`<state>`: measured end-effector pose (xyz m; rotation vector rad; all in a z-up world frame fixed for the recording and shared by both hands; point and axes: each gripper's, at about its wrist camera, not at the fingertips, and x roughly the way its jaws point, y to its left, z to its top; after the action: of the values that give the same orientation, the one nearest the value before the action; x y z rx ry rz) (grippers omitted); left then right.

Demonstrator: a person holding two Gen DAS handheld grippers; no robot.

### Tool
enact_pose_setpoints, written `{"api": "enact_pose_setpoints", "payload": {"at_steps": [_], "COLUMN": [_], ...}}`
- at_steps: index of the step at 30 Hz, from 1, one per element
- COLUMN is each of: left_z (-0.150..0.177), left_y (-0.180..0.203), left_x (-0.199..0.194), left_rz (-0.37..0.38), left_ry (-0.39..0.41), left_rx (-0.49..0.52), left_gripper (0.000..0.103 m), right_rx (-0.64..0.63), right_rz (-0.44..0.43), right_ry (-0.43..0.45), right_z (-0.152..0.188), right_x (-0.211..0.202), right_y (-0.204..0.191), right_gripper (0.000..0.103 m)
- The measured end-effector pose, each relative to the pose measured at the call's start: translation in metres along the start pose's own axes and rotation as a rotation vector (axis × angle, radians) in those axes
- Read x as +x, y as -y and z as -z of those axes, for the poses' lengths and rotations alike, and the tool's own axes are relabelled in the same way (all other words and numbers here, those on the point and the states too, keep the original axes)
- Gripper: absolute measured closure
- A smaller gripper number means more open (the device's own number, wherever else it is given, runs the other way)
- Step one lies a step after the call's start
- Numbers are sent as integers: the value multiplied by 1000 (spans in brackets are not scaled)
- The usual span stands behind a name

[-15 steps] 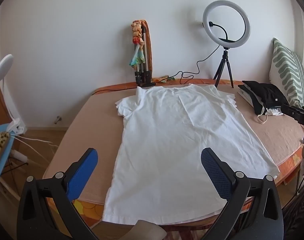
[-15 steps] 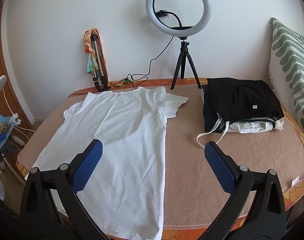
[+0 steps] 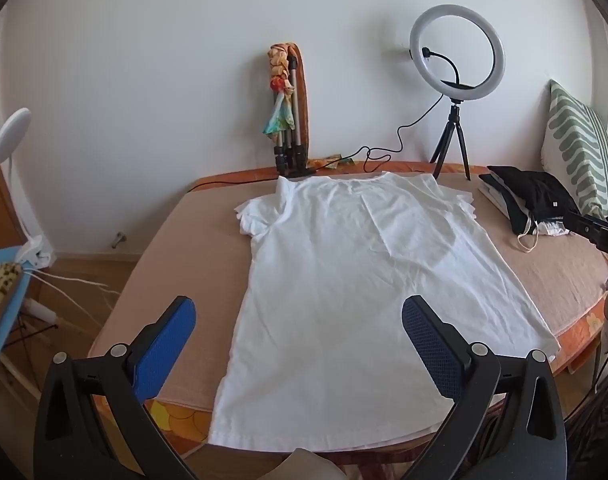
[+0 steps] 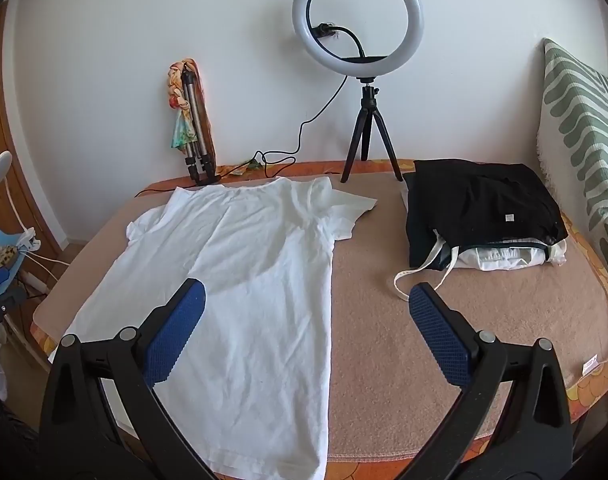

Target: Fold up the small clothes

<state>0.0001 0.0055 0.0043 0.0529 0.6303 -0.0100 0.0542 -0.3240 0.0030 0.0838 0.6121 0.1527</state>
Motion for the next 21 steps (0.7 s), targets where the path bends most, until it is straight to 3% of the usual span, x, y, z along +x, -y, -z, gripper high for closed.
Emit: {"api": "enact_pose_setpoints", "payload": {"at_steps": [21], "left_z": [-3], "left_y": [0], "left_x": [-4], "left_rz": [-12], "left_ry": [11], "left_rx": [4], "left_gripper": [0], "right_rx": [-1], "right_rz": [2], "right_ry": [0], "right_z": [0], "right_x": [2], "right_y": [-2], "right_gripper": [0]}}
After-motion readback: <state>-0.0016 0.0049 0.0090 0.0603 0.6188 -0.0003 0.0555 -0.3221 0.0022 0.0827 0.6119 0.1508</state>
